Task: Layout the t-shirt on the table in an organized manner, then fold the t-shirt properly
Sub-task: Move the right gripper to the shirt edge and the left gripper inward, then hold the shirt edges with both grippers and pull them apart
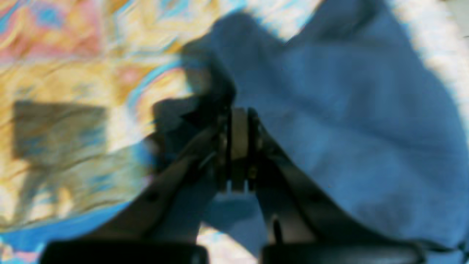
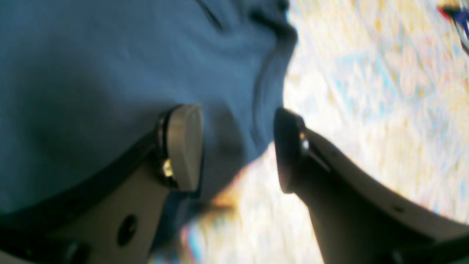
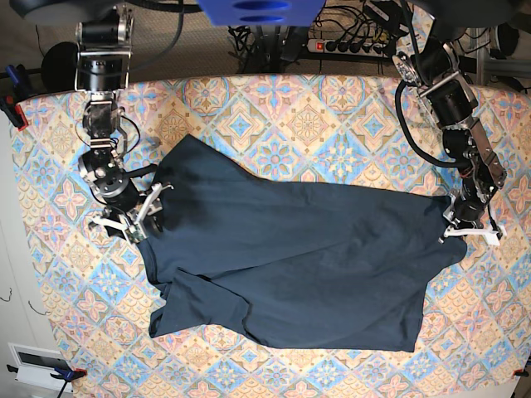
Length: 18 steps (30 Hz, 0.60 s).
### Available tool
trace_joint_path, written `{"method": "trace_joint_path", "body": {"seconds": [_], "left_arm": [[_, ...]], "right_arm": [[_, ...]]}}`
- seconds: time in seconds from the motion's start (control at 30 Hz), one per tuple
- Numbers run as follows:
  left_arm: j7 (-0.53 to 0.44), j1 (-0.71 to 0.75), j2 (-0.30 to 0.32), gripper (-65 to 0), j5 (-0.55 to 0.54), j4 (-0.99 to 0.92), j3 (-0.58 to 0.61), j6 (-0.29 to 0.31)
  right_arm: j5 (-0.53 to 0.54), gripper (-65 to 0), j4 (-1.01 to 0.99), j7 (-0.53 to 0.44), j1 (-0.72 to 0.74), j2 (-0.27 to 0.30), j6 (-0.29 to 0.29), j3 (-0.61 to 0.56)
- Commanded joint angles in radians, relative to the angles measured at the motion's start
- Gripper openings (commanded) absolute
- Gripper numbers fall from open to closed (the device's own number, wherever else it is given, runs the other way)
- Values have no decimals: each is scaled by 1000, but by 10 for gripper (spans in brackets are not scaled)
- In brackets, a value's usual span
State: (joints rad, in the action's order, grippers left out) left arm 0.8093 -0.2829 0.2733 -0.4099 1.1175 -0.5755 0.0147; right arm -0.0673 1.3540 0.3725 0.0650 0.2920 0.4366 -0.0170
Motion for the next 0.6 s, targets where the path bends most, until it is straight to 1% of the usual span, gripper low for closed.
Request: {"method": "trace_joint_path", "body": {"seconds": [0.0,0.03,0.07,0.13,0.2,0.27,0.33,0.43,0.47,0.57], "left_arm": [[-31,-34,7,-650,-1,22,-1,9],[-32,-36,4,-645,18,22,-1,9],[-35,-36,4,-620,29,22,-1,8],[-37,-37,7,-543,47,22,-1,-5],[-37,-37,7,-465,50,23,-1,-43],[-37,-36,10,-410,49,26,-1,-78],[-37,-32,37,-396,47,36,-1,-98],[-38,-26,54,-396,49,69,-1,-104],[-41,-26,70,-396,50,78,-1,-104],[-61,-25,106,-390,49,83,-1,-104]], "right_arm": [[39,-351,32,-13,19,25,-5,7],[73,-351,37,3,16,34,-5,7],[99,-351,46,13,12,43,-5,7],[154,-351,63,26,-14,63,-5,5],[205,-351,81,29,-41,68,-5,-4],[218,-351,101,29,-70,68,-3,-4],[218,-351,120,30,-90,68,21,-5],[218,-351,132,30,-90,68,87,-45],[218,-352,132,30,-87,68,101,-61],[218,-352,124,30,-86,68,118,-102]]}}
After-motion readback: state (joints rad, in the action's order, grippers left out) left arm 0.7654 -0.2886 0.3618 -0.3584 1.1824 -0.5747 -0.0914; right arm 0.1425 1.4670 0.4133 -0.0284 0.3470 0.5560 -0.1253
